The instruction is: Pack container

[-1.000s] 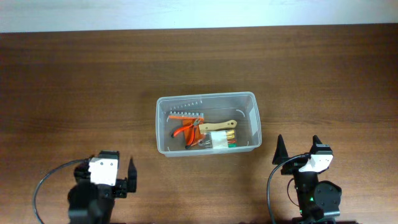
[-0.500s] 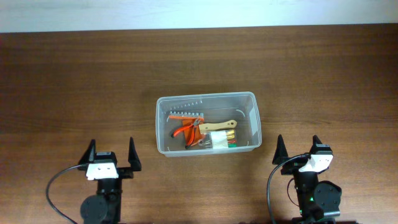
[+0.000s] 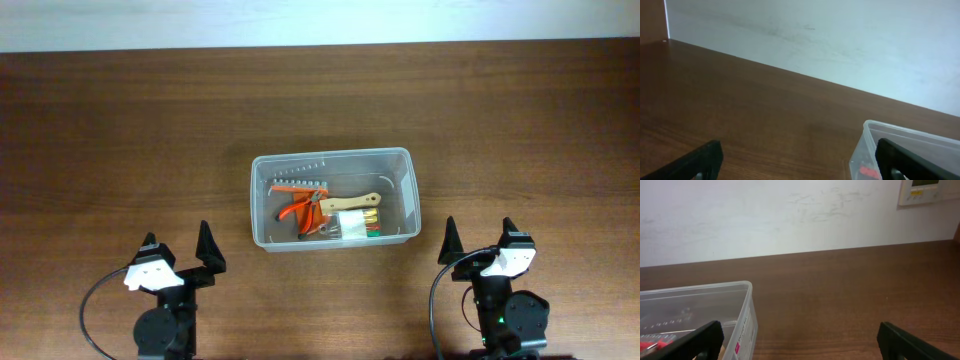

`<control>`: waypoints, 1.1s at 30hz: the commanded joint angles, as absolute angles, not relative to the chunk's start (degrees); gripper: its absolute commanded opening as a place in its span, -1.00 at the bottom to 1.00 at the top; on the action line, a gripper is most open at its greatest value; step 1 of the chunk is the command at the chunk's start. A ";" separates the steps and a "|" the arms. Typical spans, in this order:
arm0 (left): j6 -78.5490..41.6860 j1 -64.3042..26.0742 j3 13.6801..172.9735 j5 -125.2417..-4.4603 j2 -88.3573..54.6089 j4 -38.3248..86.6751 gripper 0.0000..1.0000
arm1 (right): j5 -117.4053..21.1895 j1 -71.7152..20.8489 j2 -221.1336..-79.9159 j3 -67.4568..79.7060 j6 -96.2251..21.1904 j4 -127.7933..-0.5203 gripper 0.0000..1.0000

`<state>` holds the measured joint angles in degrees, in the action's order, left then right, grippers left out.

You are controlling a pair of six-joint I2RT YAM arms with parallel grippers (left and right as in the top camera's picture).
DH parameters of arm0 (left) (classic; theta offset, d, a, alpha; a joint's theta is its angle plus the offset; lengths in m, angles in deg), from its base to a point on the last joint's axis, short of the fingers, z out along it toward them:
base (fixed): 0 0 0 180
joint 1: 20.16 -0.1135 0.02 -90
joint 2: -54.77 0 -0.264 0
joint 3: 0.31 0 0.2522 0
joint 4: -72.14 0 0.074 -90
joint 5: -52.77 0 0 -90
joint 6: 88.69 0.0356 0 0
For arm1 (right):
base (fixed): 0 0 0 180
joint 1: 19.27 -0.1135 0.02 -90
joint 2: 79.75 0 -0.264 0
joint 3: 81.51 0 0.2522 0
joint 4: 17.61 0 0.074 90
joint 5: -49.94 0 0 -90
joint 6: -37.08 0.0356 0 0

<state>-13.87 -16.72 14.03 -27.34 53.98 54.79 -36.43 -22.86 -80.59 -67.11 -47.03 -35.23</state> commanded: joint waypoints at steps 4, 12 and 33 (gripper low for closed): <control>-15.01 -16.44 13.96 -26.95 54.48 54.52 0.99 | -35.49 -23.41 -79.94 -67.43 -46.63 -35.60 0.97; -7.75 -16.46 13.99 -32.46 54.48 54.06 0.99 | -35.46 -23.43 -79.94 -67.43 -46.63 -35.60 0.97; -7.82 -16.46 13.99 -38.54 54.48 53.78 0.99 | -35.46 -23.43 -79.94 -67.43 -46.61 -35.60 0.97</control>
